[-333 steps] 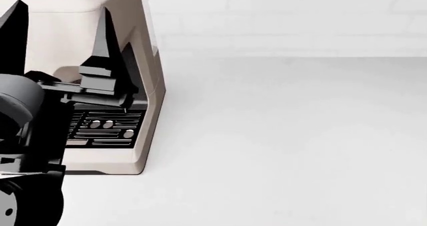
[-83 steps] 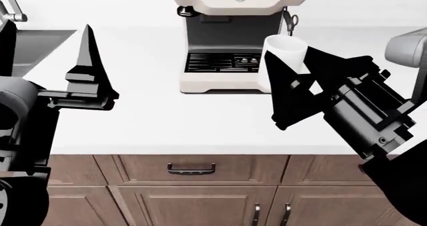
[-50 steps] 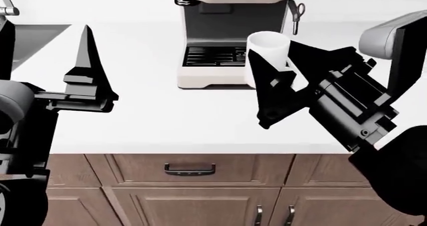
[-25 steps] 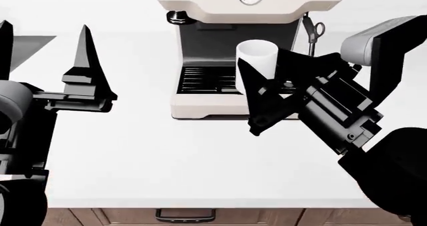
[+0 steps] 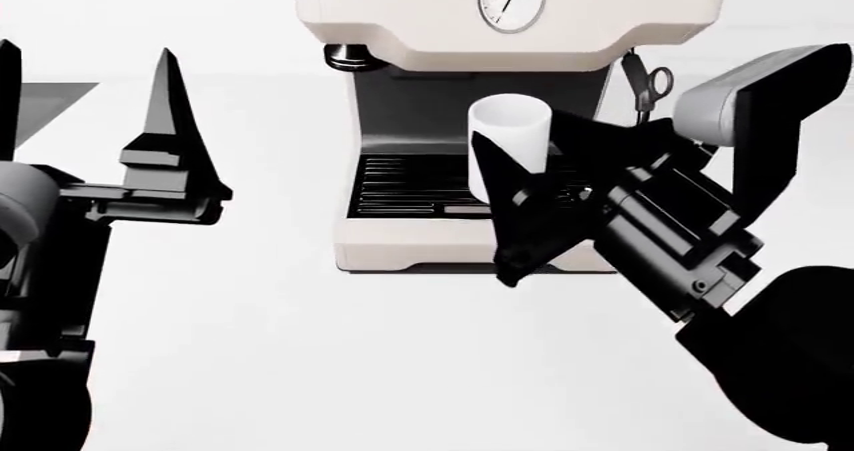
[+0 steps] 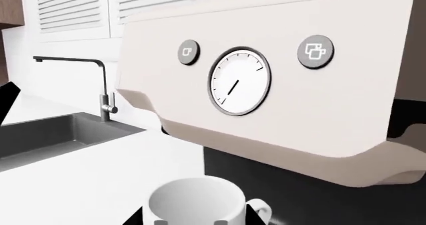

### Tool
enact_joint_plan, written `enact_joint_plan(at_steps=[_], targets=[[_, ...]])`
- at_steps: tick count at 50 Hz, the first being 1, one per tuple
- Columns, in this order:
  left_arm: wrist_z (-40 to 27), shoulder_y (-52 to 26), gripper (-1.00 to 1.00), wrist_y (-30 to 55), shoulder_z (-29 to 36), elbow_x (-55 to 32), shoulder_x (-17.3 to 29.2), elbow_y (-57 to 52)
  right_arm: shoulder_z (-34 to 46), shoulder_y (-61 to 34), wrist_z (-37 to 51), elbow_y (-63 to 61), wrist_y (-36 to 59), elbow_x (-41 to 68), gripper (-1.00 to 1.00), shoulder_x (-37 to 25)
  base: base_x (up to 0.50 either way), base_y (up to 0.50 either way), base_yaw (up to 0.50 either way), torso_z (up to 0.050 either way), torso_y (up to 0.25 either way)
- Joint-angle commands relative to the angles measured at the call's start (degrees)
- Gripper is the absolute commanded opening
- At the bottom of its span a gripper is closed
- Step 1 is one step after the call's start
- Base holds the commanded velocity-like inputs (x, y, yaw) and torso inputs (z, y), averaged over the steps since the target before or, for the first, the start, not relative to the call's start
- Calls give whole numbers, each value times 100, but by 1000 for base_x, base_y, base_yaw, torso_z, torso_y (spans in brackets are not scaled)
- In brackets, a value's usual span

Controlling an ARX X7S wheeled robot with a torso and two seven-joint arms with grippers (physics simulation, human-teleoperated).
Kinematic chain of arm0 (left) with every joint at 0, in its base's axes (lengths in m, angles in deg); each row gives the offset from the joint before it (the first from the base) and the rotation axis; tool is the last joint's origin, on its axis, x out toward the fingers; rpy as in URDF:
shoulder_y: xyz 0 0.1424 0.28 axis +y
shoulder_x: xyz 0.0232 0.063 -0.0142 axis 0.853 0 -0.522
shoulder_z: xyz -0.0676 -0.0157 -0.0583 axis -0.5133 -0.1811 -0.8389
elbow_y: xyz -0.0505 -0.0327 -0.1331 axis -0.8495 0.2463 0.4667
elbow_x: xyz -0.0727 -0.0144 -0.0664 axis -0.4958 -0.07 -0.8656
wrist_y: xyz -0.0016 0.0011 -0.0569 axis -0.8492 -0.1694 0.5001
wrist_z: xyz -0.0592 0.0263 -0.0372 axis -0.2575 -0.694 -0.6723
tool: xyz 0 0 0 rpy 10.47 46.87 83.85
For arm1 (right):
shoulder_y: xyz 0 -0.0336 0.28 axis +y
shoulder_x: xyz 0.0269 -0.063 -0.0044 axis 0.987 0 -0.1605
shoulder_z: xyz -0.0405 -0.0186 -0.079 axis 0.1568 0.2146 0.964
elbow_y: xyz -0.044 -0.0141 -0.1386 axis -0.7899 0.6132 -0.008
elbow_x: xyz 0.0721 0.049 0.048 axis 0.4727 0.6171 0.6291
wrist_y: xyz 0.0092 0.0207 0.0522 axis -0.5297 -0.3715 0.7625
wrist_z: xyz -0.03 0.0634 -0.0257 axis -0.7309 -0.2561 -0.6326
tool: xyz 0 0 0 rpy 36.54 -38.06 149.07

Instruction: Pick the mug from the cabinet, place it under the coffee machine dispenser, and press the start button.

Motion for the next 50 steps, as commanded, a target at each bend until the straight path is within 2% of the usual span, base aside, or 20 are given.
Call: enact_joint_plan(at_steps=[1, 16, 50], targets=[[-31, 34, 100, -12, -33, -30, 25, -40, 100, -27, 86, 18, 51, -54, -100, -27, 0, 0, 0, 0, 0], [-58, 95, 100, -48, -88, -70, 60, -83, 603, -49, 195, 392, 56, -597, -100, 33, 0, 0, 0, 0, 1], [-95, 135, 100, -94, -88, -106, 108, -99, 1671, 167, -181, 926, -1089, -2234, -100, 293, 0, 0, 0, 0, 0]])
